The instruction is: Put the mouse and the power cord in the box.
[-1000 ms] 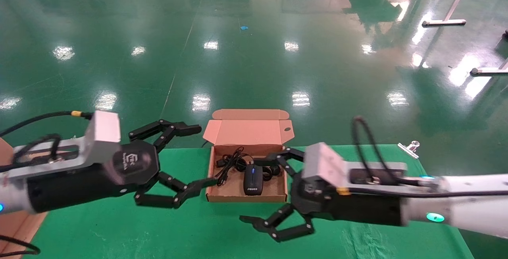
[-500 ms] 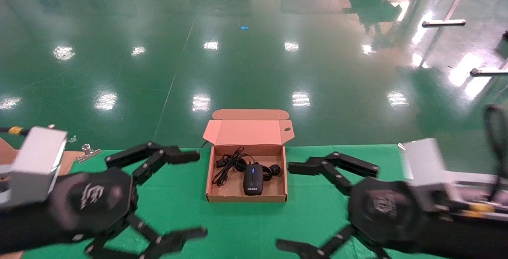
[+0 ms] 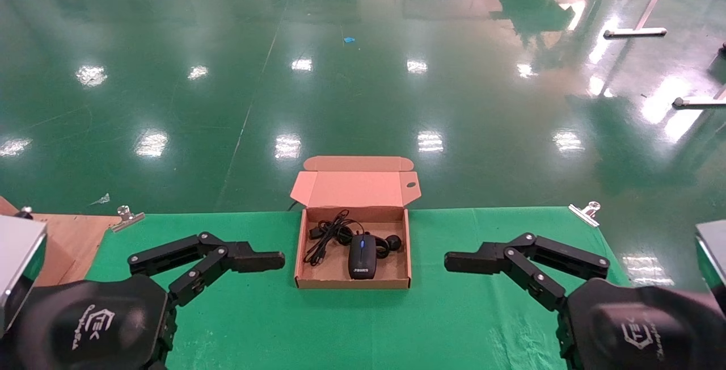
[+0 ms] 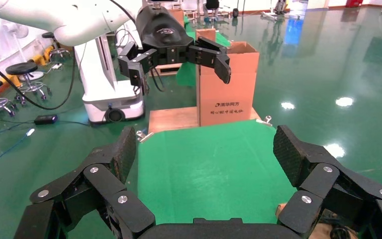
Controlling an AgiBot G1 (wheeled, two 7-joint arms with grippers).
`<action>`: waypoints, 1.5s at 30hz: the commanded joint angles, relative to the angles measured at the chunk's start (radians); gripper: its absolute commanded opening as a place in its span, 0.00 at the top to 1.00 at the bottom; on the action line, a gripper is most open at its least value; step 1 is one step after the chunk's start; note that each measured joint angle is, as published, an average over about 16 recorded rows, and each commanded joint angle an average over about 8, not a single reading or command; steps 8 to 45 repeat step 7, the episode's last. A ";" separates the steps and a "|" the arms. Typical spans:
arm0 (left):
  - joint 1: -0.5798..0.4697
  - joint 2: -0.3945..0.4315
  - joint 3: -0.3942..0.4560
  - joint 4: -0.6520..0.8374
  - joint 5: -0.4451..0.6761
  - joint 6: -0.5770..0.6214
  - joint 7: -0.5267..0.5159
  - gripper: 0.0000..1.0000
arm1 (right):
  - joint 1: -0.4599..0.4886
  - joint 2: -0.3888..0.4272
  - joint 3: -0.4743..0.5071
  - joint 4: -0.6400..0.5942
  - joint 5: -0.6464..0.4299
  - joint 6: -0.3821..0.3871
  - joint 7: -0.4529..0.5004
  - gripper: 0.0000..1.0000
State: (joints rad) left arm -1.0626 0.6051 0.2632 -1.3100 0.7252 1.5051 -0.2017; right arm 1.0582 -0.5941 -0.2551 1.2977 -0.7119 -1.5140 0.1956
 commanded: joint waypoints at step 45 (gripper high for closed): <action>-0.004 0.002 0.006 0.009 0.000 -0.004 0.005 0.00 | 0.006 -0.006 -0.010 -0.005 -0.007 0.007 -0.004 0.00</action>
